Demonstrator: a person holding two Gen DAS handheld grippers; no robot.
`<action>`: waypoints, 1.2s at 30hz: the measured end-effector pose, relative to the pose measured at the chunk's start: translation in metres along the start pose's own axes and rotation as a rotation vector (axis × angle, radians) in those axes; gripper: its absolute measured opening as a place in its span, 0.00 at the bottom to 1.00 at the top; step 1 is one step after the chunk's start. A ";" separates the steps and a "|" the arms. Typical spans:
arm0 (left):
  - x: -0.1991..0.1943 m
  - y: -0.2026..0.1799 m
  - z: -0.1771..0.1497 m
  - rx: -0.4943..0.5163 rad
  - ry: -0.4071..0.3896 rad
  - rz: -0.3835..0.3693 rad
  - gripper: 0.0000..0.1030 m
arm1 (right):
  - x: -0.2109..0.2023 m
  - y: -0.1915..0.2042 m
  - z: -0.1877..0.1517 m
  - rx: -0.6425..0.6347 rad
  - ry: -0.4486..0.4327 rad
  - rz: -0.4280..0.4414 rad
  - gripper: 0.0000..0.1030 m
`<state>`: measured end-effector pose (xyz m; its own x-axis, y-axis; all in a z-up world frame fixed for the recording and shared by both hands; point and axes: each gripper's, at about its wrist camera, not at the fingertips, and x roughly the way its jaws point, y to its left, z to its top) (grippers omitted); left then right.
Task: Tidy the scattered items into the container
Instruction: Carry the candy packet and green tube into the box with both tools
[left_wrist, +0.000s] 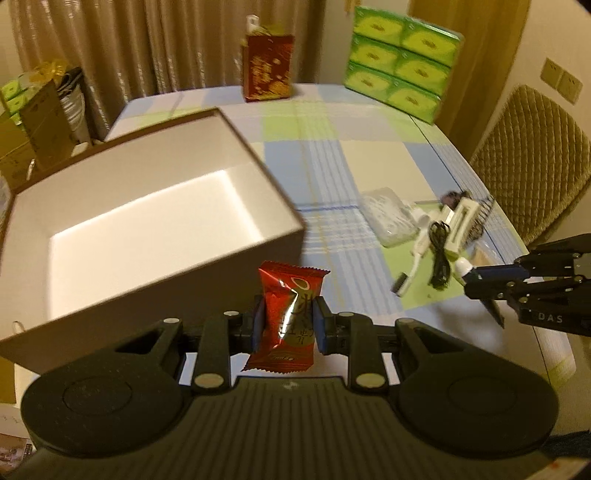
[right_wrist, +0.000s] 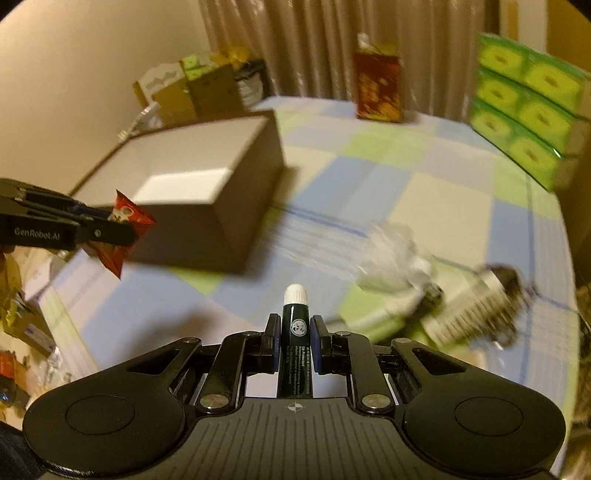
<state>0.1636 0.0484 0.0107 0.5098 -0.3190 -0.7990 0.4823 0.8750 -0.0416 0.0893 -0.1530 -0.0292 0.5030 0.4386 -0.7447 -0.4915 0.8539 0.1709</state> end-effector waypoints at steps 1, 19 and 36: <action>-0.004 0.007 0.000 -0.007 -0.009 0.003 0.22 | 0.003 0.006 0.007 -0.004 -0.010 0.012 0.13; -0.020 0.110 0.028 -0.078 -0.112 0.058 0.22 | 0.074 0.116 0.120 -0.108 -0.138 0.149 0.13; 0.047 0.202 0.040 -0.270 -0.011 0.087 0.22 | 0.201 0.134 0.159 -0.009 0.049 0.123 0.13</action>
<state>0.3132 0.1960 -0.0110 0.5493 -0.2412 -0.8000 0.2303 0.9640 -0.1325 0.2377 0.0943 -0.0532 0.4037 0.5252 -0.7491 -0.5540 0.7920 0.2566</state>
